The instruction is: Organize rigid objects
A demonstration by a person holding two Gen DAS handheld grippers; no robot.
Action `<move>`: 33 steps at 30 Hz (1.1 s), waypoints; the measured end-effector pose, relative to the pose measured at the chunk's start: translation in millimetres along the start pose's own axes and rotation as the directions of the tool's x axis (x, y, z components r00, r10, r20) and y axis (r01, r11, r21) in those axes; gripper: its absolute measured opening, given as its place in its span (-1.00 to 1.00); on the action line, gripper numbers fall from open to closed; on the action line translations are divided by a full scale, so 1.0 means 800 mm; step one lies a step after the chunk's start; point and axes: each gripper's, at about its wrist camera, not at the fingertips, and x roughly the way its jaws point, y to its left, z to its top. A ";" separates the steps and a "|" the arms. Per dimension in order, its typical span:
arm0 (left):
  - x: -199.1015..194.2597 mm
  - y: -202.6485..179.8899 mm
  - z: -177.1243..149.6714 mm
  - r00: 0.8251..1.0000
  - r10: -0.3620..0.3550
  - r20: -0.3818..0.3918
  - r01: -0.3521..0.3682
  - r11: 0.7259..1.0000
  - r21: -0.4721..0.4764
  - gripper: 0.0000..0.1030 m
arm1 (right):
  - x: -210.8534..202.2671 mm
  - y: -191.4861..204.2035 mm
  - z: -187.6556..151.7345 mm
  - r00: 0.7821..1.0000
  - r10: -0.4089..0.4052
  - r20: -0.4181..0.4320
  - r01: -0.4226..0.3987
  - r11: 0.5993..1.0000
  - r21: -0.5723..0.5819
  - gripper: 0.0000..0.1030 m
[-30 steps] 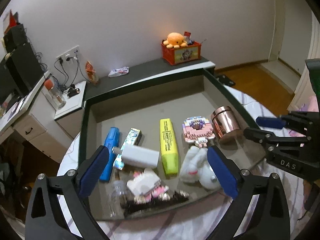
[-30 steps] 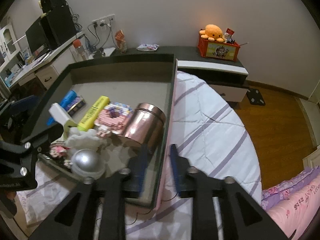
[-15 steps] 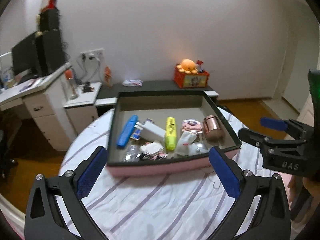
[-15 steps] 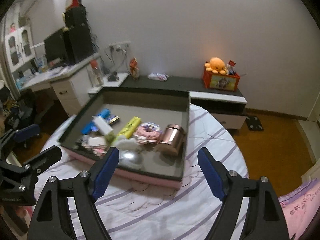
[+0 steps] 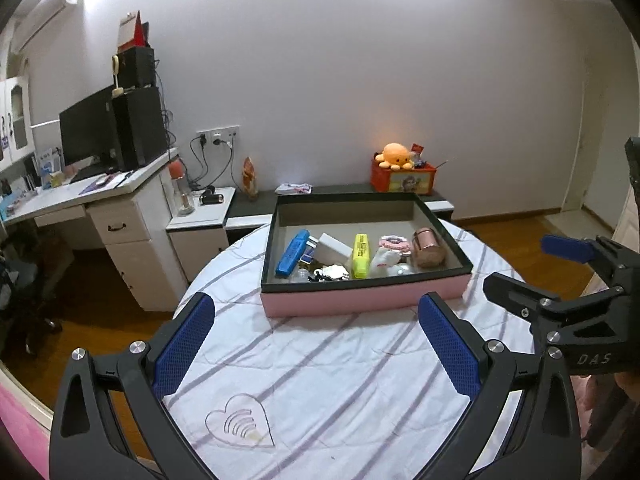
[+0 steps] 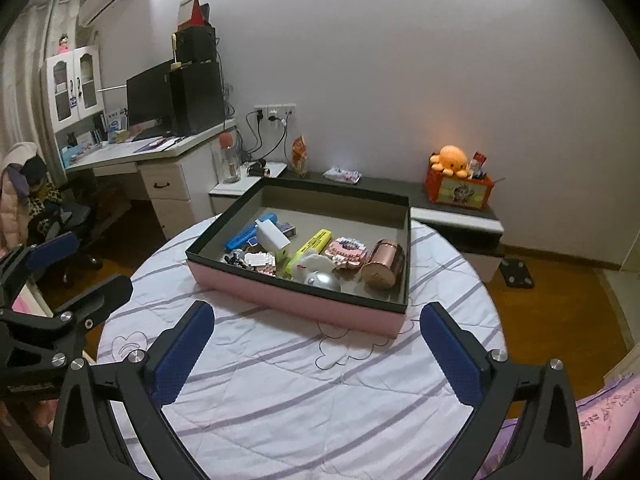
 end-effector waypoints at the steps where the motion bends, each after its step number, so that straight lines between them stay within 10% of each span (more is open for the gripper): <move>1: -0.003 0.000 0.000 1.000 0.005 0.003 -0.005 1.000 0.007 0.99 | -0.009 0.000 -0.002 1.000 -0.004 0.013 0.004 1.000 0.004 1.00; 33: -0.204 0.004 0.010 0.959 0.079 0.274 -0.079 0.997 -0.010 1.00 | -0.186 0.062 -0.010 0.951 0.027 0.309 -0.007 0.998 -0.065 1.00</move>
